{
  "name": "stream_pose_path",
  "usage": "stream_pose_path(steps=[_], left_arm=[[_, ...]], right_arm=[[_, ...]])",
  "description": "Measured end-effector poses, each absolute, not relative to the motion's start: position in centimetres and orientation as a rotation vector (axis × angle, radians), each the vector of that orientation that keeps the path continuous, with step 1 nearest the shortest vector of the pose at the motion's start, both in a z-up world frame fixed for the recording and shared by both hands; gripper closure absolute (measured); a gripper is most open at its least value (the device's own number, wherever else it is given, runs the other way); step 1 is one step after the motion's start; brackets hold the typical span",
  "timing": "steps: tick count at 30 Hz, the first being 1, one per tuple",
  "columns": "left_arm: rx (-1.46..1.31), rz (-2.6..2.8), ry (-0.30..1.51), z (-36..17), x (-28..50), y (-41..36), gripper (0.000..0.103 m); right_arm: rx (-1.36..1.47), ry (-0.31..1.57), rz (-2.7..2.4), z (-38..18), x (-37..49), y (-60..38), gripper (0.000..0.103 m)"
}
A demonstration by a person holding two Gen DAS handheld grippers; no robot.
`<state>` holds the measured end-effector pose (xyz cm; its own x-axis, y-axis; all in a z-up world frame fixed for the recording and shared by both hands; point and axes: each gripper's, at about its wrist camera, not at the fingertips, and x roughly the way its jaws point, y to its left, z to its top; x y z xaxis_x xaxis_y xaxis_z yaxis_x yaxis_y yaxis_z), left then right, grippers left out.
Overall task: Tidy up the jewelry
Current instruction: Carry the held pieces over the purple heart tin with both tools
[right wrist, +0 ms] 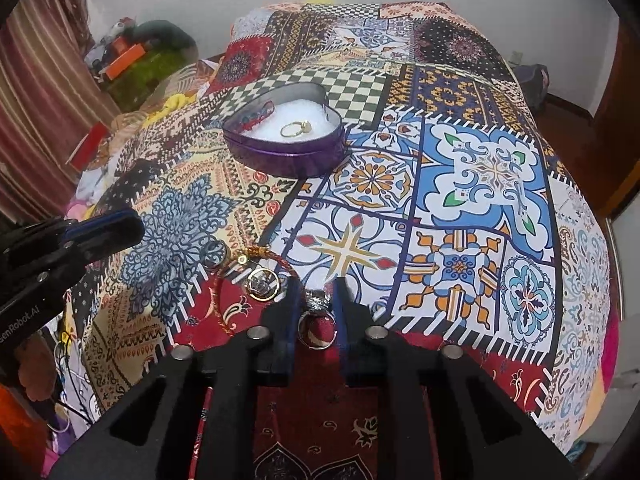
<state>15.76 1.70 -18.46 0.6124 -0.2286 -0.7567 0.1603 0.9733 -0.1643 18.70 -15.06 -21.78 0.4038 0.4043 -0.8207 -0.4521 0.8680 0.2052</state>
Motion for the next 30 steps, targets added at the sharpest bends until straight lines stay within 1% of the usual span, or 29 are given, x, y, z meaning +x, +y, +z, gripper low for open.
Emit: stream_pose_path(steps=[17,30], left_arm=[[-0.112,-0.214,0.797,-15.7,17.3,2.4,0.094],[-0.086,-0.211,0.781,-15.6,21.5,2.6,0.094]], right_arm=[[-0.024,0.885,0.503,-17.3,19.2,-17.2,0.092],[-0.026,0.816,0.539,-15.3,22.9,-14.8,0.092]])
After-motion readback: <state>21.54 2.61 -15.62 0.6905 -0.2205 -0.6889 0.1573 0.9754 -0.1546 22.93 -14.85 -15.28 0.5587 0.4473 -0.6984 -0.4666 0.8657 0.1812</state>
